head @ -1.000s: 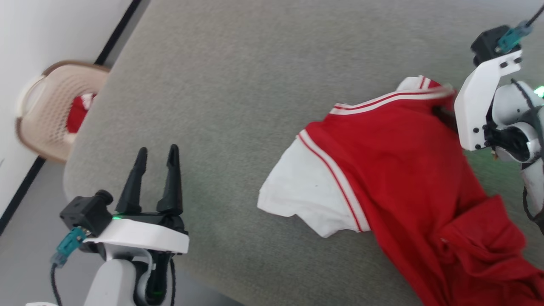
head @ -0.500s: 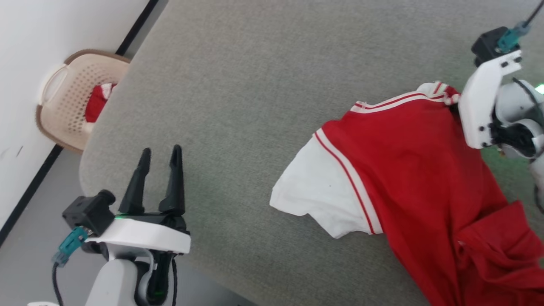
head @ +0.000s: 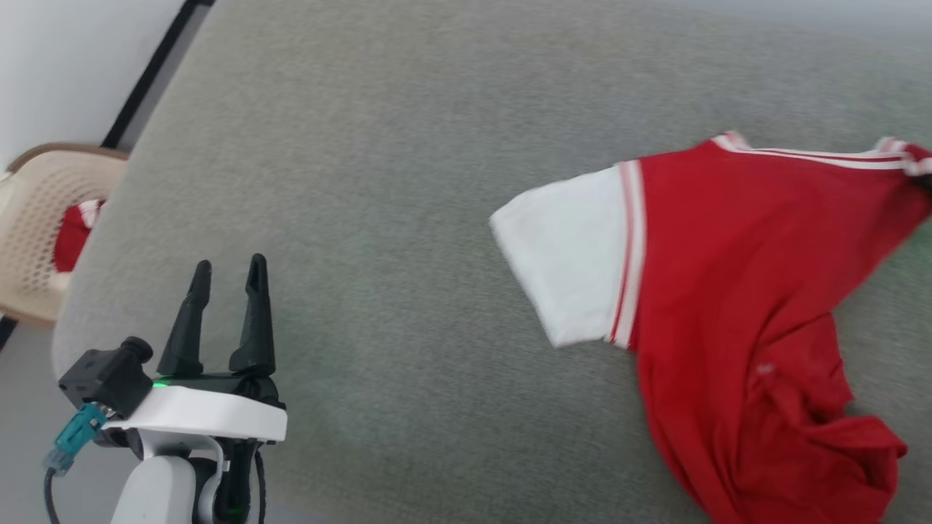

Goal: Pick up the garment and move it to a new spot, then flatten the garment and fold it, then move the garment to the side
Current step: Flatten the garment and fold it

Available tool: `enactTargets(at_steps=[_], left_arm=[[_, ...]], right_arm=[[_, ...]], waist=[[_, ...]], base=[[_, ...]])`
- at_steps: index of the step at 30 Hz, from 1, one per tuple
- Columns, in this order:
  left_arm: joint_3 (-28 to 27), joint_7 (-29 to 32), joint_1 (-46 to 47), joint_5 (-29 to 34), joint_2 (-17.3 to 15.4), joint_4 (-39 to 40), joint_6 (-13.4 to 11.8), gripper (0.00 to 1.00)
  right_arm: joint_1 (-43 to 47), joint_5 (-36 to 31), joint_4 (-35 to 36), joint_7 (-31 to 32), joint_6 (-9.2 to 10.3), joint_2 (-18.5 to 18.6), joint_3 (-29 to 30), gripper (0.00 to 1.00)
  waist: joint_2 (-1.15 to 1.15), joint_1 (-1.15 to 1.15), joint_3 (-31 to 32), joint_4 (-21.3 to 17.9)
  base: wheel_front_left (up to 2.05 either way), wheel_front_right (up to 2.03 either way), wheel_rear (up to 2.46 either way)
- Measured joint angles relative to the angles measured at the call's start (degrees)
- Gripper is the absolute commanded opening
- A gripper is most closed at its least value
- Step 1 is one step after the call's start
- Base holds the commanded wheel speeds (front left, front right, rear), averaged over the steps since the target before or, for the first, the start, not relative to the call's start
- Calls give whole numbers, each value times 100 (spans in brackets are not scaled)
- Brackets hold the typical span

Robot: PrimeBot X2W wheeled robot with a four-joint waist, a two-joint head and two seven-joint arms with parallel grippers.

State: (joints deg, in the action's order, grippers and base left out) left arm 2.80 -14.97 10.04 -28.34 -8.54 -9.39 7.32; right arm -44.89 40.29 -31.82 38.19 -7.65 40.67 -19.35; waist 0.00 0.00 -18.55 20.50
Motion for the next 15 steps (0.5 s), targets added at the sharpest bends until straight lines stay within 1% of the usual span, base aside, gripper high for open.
enactTargets(at_steps=[4,7,8,11,15], left_arm=[[-30,0,-42,27,-40,23,0,100],[-73,0,-76,70,-52,23,0,100],[-73,0,-76,70,-52,23,0,100],[-98,0,-95,91,-52,24,0,100],[-122,0,-149,104,-67,37,0,100]], right_arm=[[249,-137,79,-99,9,233,466,0],[423,-229,431,-121,11,204,646,0],[423,-229,431,-121,11,204,646,0],[609,-266,1100,-78,12,48,681,0],[1006,-283,2178,192,14,-212,649,0]], waist=[[0,0,65,-200],[0,0,125,-299],[0,0,125,-299],[0,0,182,-361],[0,0,250,-407]], base=[[0,0,0],[0,0,0],[0,0,0],[0,0,0],[0,0,0]])
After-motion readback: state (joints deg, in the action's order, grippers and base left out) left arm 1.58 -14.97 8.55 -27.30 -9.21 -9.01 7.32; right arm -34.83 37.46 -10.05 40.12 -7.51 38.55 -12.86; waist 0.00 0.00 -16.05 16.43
